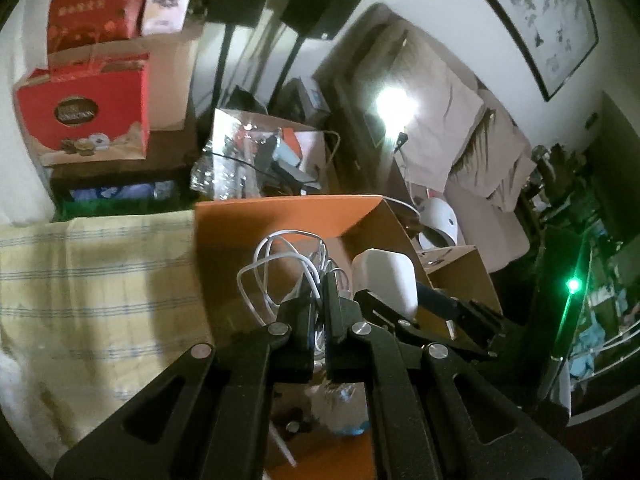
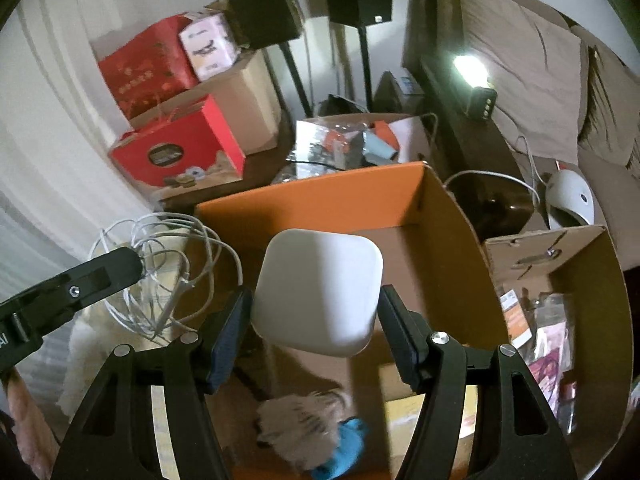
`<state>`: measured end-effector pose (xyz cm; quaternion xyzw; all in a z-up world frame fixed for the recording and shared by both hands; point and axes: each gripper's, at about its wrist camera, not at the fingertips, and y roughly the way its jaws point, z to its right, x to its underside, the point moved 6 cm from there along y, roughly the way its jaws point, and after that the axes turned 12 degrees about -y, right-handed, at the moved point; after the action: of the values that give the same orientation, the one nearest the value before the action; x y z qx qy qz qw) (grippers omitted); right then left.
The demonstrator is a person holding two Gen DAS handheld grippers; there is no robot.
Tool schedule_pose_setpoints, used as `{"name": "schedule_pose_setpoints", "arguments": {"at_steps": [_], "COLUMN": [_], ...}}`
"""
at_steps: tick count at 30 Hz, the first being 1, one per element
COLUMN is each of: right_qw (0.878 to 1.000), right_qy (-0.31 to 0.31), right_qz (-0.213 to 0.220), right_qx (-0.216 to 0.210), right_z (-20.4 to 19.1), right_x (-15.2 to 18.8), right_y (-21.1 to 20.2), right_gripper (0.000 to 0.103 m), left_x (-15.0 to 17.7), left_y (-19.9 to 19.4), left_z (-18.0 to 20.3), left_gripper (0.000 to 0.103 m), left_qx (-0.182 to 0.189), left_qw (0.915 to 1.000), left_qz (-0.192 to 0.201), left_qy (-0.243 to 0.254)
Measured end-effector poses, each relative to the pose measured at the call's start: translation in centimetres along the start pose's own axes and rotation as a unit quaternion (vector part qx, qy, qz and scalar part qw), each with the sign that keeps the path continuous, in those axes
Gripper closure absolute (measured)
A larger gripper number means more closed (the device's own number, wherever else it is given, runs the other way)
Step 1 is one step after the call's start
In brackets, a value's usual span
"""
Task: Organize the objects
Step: 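Carry the earphone case and cable into the orange box with both grippers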
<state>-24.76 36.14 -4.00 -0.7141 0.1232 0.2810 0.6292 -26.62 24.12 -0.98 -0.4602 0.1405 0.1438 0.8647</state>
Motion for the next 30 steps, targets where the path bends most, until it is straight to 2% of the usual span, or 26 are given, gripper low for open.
{"name": "schedule_pose_setpoints", "arguments": {"at_steps": [12, 16, 17, 20, 24, 26, 30], "right_qw": [0.999, 0.999, 0.999, 0.999, 1.0, 1.0, 1.0], "right_qy": [0.012, 0.017, 0.018, 0.022, 0.018, 0.011, -0.009], "right_qz": [-0.028, -0.034, -0.034, -0.032, -0.023, -0.017, -0.005], "right_qx": [0.02, 0.021, 0.019, 0.012, 0.0, -0.009, -0.028], "right_z": [4.7, 5.7, 5.9, 6.1, 5.9, 5.4, 3.8], "right_x": [0.8, 1.2, 1.4, 1.7, 1.7, 1.6, 1.7], "right_y": [3.6, 4.3, 4.4, 4.4, 4.2, 3.9, 3.5], "right_gripper": [0.037, 0.037, 0.037, 0.037, 0.037, 0.037, 0.037], "left_x": [-0.2, 0.2, 0.4, 0.7, 0.6, 0.5, 0.4], "left_y": [7.6, 9.9, 10.3, 10.9, 10.6, 10.3, 9.9], "left_z": [0.8, 0.2, 0.1, -0.1, -0.3, -0.4, -0.1], "left_gripper": [0.099, 0.098, 0.096, 0.075, 0.057, 0.053, 0.052], "left_qx": [-0.001, -0.008, -0.008, -0.001, 0.047, 0.071, 0.085], "left_qw": [0.999, 0.9974, 0.997, 0.9959, 0.991, 0.9873, 0.9853], "left_qz": [-0.04, -0.066, -0.072, -0.082, -0.102, -0.112, -0.124], "left_qy": [-0.019, -0.029, -0.03, -0.037, -0.073, -0.088, -0.081]}}
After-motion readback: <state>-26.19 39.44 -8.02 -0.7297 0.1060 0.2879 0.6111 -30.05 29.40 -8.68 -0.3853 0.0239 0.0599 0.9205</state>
